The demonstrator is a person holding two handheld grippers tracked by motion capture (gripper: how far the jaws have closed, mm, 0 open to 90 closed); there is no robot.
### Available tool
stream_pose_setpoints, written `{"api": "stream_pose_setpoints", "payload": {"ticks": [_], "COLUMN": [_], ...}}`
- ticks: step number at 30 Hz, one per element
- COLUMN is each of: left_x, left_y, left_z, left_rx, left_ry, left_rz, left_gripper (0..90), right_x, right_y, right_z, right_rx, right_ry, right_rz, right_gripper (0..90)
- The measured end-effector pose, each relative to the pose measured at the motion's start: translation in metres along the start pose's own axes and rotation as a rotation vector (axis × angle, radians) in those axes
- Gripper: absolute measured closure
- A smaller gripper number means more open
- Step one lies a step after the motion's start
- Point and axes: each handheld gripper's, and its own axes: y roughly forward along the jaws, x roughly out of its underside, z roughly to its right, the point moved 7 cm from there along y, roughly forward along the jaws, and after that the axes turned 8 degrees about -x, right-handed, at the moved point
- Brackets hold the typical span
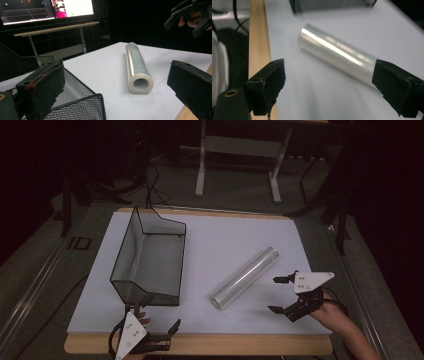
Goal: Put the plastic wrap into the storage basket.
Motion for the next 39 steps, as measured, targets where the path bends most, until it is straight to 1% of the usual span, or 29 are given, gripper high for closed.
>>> {"api": "stream_pose_setpoints", "payload": {"ticks": [1, 2, 3, 4, 5, 7, 8, 9, 10, 11, 12, 14, 16, 18, 19, 20, 21, 23, 24, 26, 27, 29, 31, 33, 34, 35, 36, 37, 39], "left_x": [0.000, 0.000, 0.000, 0.000, 0.000, 0.000, 0.000, -0.001, -0.001, -0.001, -0.001, 0.000, 0.000, 0.000, 0.000, 0.000, 0.000, -0.001, 0.000, 0.000, 0.000, 0.000, 0.001, 0.001, 0.001, 0.001, 0.001, 0.001, 0.001], "left_y": [0.000, 0.000, -0.001, -0.001, 0.000, 0.000, 0.000, -0.001, -0.001, -0.001, -0.001, -0.001, 0.000, 0.000, 0.000, -0.001, -0.001, -0.001, -0.001, -0.001, -0.001, 0.000, 0.000, 0.000, 0.000, 0.000, 0.000, 0.000, 0.000], "left_z": [0.000, 0.000, 0.000, 0.000, 0.000, 0.001, 0.001, 0.001, 0.002, 0.002, 0.002, 0.002, 0.002, 0.003, 0.003, 0.003, 0.003, 0.003, 0.003, 0.003, 0.003, 0.003, 0.004, 0.003, 0.003, 0.003, 0.003, 0.003, 0.003], "left_rx": [0.002, 0.004, 0.005, 0.009, 0.012, 0.020, 0.024, 0.026, 0.027, 0.028, 0.029, 0.033, 0.035, 0.039, 0.040, 0.041, 0.043, 0.045, 0.045, 0.046, 0.046, 0.047, 0.046, 0.045, 0.044, 0.045, 0.045, 0.045, 0.046], "left_ry": [-0.002, -0.002, -0.003, -0.006, -0.009, -0.015, -0.017, -0.019, -0.019, -0.020, -0.020, -0.019, -0.020, -0.021, -0.021, -0.020, -0.020, -0.023, -0.024, -0.022, -0.022, -0.014, -0.012, -0.012, -0.011, -0.013, -0.017, -0.017, -0.017], "left_rz": [0.002, 0.004, 0.004, 0.004, 0.002, 0.000, 0.000, 0.003, 0.004, 0.006, 0.005, 0.002, 0.000, 0.001, 0.001, 0.001, 0.002, 0.003, 0.003, 0.002, 0.000, -0.005, -0.007, -0.008, -0.007, -0.008, -0.006, -0.006, -0.007], "left_gripper": [2.0, 2.0, 2.0, 2.0, 2.0, 2.0, 2.0, 2.0, 2.0, 2.0, 2.0, 2.0, 2.0, 2.0, 2.0, 2.0, 2.0, 2.0, 2.0, 2.0, 2.0, 2.0, 2.0, 2.0, 2.0, 2.0, 2.0, 2.0, 2.0], "right_x": [0.004, 0.006, 0.007, 0.009, 0.013, 0.016, 0.017, 0.019, 0.021, 0.022, 0.023, 0.024, 0.024, 0.023, 0.022, 0.022, 0.021, 0.019, 0.018, 0.016, 0.015, 0.012, 0.008, 0.001, -0.001, -0.003, -0.005, -0.007, -0.010], "right_y": [0.004, 0.007, 0.009, 0.012, 0.015, 0.020, 0.022, 0.025, 0.028, 0.029, 0.032, 0.035, 0.038, 0.040, 0.042, 0.044, 0.046, 0.048, 0.048, 0.048, 0.049, 0.050, 0.050, 0.050, 0.050, 0.051, 0.051, 0.052, 0.055], "right_z": [0.004, 0.007, 0.010, 0.014, 0.015, 0.016, 0.019, 0.022, 0.024, 0.025, 0.027, 0.030, 0.034, 0.038, 0.038, 0.040, 0.041, 0.045, 0.047, 0.051, 0.052, 0.055, 0.057, 0.062, 0.063, 0.065, 0.066, 0.068, 0.070], "right_rx": [-0.023, -0.002, 0.034, 0.063, 0.040, 0.012, 0.036, 0.051, 0.054, 0.071, 0.058, 0.086, 0.127, 0.134, 0.101, 0.092, 0.094, 0.065, 0.068, 0.075, 0.065, 0.060, 0.033, 0.041, 0.023, 0.008, 0.004, -0.001, -0.017], "right_ry": [0.003, -0.007, -0.004, -0.011, -0.017, -0.041, -0.067, -0.081, -0.102, -0.112, -0.113, -0.166, -0.257, -0.292, -0.273, -0.270, -0.274, -0.243, -0.236, -0.217, -0.203, -0.212, -0.208, -0.227, -0.230, -0.240, -0.266, -0.281, -0.293], "right_rz": [-0.045, -0.068, -0.087, -0.122, -0.173, -0.215, -0.245, -0.275, -0.305, -0.319, -0.353, -0.397, -0.455, -0.493, -0.518, -0.533, -0.540, -0.549, -0.552, -0.568, -0.573, -0.574, -0.591, -0.590, -0.607, -0.629, -0.644, -0.649, -0.651], "right_gripper": [10.8, 10.8, 10.9, 10.8, 10.8, 10.8, 10.8, 10.8, 10.8, 10.8, 10.8, 10.8, 11.0, 20.0, 21.6, 19.6, 20.1, 20.1, 19.9, 14.2, 12.1, 10.7, 11.0, 15.0, 16.2, 18.4, 18.4, 18.5, 18.9]}}
